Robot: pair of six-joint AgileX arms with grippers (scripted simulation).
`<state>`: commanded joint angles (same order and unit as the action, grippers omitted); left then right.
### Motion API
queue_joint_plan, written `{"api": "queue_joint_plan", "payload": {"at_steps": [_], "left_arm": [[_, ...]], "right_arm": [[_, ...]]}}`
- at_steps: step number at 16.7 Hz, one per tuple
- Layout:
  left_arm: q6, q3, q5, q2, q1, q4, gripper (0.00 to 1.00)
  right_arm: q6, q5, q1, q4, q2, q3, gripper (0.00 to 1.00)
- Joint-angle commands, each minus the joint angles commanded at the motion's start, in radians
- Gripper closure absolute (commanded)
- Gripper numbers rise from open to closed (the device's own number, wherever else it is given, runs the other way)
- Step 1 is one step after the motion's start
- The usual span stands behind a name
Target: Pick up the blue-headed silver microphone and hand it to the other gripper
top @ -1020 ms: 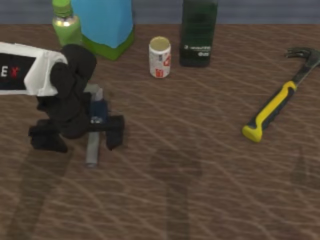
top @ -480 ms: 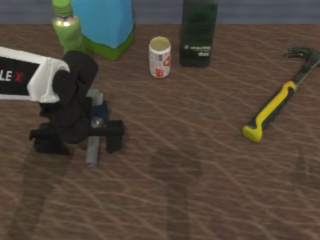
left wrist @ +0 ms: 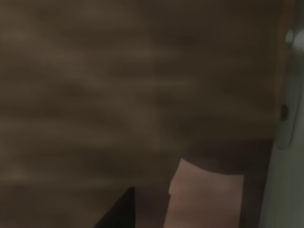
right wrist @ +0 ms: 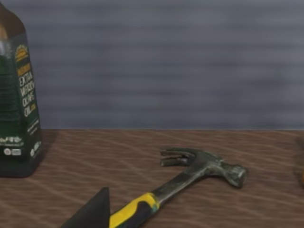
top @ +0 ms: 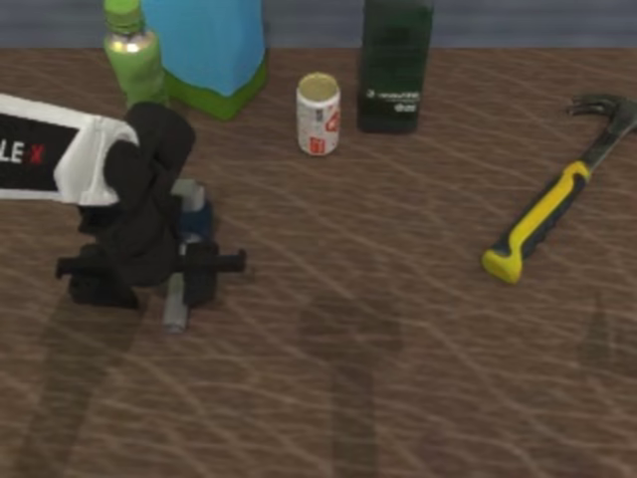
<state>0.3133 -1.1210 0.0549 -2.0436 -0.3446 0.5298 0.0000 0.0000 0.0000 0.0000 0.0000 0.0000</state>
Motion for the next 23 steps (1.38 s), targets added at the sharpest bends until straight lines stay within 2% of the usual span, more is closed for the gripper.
{"api": "queue_joint_plan", "payload": {"at_steps": [4,5,12,13,15,19,23], "left_arm": [[0.0,0.0,0.0,0.0,0.0,0.0,0.98],[0.0,0.0,0.0,0.0,0.0,0.0,1.0],[0.0,0.0,0.0,0.0,0.0,0.0,1.0],[-0.048,-0.005,-0.071,0.056,0.01,0.047,1.0],[-0.051,-0.003,-0.066,0.058,0.01,0.035,1.0],[-0.081,0.025,-0.005,0.086,0.014,-0.109,1.0],[-0.132,0.094,0.101,0.142,0.025,-0.387,1.0]], "right_arm": [[0.0,0.0,0.0,0.0,0.0,0.0,0.0],[0.0,0.0,0.0,0.0,0.0,0.0,0.0],[0.0,0.0,0.0,0.0,0.0,0.0,0.0],[0.0,0.0,0.0,0.0,0.0,0.0,0.0],[0.0,0.0,0.0,0.0,0.0,0.0,0.0],[0.0,0.0,0.0,0.0,0.0,0.0,0.0],[0.0,0.0,0.0,0.0,0.0,0.0,0.0]]}}
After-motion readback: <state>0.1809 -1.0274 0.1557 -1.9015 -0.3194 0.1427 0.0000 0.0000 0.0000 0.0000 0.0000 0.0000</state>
